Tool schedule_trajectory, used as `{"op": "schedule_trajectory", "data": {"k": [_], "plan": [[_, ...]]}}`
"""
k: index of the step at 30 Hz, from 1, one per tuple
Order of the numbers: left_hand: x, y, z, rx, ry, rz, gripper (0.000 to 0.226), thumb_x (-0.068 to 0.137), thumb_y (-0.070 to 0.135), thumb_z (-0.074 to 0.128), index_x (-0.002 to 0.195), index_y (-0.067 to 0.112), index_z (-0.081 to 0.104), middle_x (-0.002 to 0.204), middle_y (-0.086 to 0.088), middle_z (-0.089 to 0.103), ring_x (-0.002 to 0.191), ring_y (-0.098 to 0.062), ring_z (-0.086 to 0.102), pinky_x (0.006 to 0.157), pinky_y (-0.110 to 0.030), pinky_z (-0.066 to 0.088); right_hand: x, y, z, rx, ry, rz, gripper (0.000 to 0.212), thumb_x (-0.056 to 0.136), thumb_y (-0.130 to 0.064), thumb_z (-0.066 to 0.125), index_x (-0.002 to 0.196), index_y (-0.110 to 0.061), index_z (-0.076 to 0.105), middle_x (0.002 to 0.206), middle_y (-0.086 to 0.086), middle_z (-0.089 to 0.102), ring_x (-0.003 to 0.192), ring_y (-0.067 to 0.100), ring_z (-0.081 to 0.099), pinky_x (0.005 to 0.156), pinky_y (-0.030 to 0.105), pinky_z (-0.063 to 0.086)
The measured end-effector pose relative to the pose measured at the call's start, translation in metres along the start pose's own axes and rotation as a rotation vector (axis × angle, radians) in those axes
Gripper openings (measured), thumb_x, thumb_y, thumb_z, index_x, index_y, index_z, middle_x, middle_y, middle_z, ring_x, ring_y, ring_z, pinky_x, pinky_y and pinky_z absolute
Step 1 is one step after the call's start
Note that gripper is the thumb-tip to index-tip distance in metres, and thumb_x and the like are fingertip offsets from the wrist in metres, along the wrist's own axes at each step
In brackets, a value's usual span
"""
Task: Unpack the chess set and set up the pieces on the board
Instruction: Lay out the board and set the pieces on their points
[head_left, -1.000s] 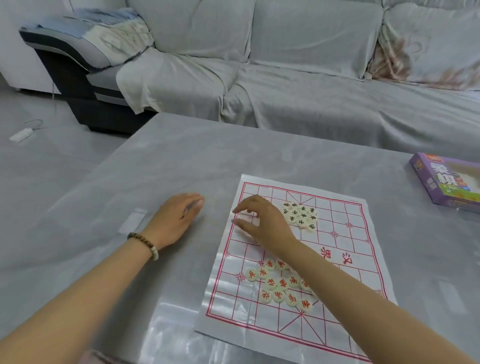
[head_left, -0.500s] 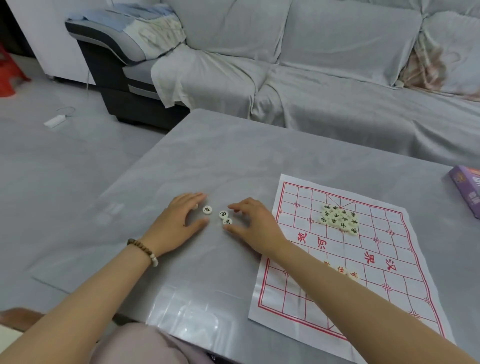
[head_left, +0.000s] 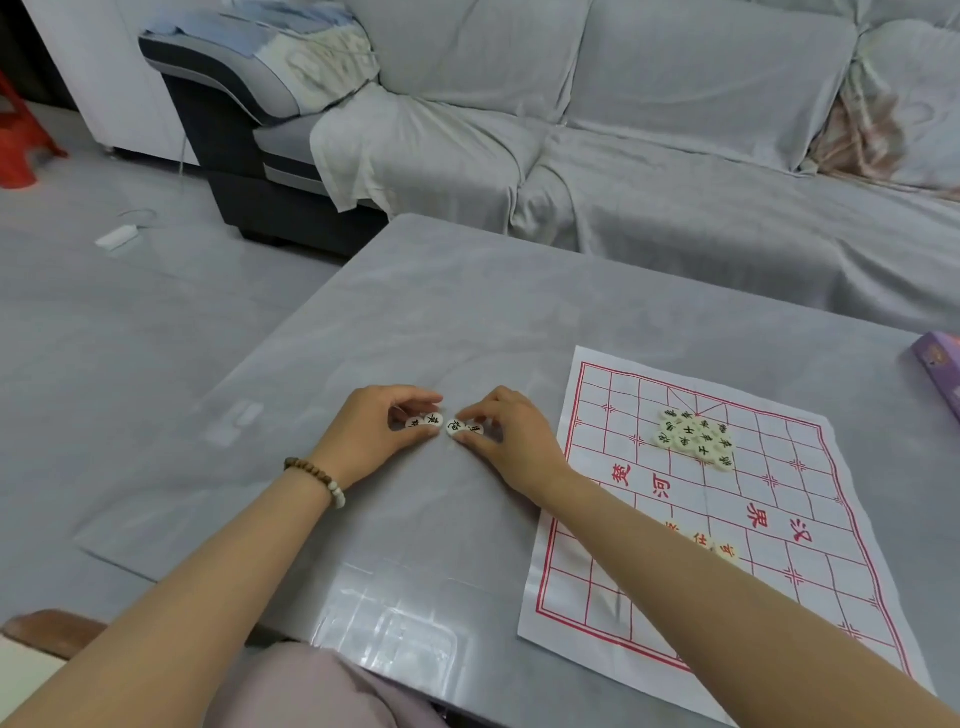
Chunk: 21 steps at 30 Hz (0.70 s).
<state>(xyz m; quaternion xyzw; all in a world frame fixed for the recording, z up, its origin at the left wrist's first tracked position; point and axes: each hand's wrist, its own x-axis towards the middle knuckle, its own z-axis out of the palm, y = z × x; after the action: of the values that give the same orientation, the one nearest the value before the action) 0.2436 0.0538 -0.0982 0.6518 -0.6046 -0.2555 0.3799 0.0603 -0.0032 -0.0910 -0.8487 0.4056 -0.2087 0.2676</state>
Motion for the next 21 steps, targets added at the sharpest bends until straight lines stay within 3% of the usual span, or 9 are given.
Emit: {"op": "schedule_trajectory", "data": {"k": [12, 16, 21], "plan": [[0.021, 0.057, 0.056, -0.012, -0.051, 0.064, 0.025, 0.076, 0.023, 0.075, 0.097, 0.033, 0.066, 0.091, 0.016, 0.068, 0.086, -0.002, 0.062, 0.083, -0.021, 0.051, -0.031, 0.044, -0.068, -0.075, 0.127, 0.002, 0.021, 0.082, -0.031, 0.069, 0.099, -0.020, 0.071, 0.089, -0.005, 0.057, 0.079, 0.006, 0.045, 0.072, 0.020, 0.033], [0.040, 0.093, 0.090, -0.003, -0.100, 0.072, 0.028, 0.078, 0.022, 0.072, 0.105, 0.027, 0.066, 0.096, 0.016, 0.065, 0.087, -0.001, 0.059, 0.080, -0.014, 0.048, -0.051, 0.083, -0.119, -0.058, 0.272, 0.115, 0.019, 0.080, -0.035, 0.070, 0.095, -0.025, 0.071, 0.086, -0.013, 0.057, 0.075, 0.001, 0.048, 0.066, 0.010, 0.035], [0.065, 0.122, 0.137, 0.036, -0.185, 0.086, 0.030, 0.082, 0.018, 0.068, 0.112, 0.023, 0.063, 0.101, 0.015, 0.062, 0.086, 0.005, 0.054, 0.071, -0.004, 0.041, -0.087, 0.144, -0.171, -0.108, 0.366, 0.267, 0.019, 0.079, -0.031, 0.071, 0.096, -0.023, 0.070, 0.086, -0.011, 0.058, 0.075, 0.005, 0.052, 0.066, 0.013, 0.037]]}}
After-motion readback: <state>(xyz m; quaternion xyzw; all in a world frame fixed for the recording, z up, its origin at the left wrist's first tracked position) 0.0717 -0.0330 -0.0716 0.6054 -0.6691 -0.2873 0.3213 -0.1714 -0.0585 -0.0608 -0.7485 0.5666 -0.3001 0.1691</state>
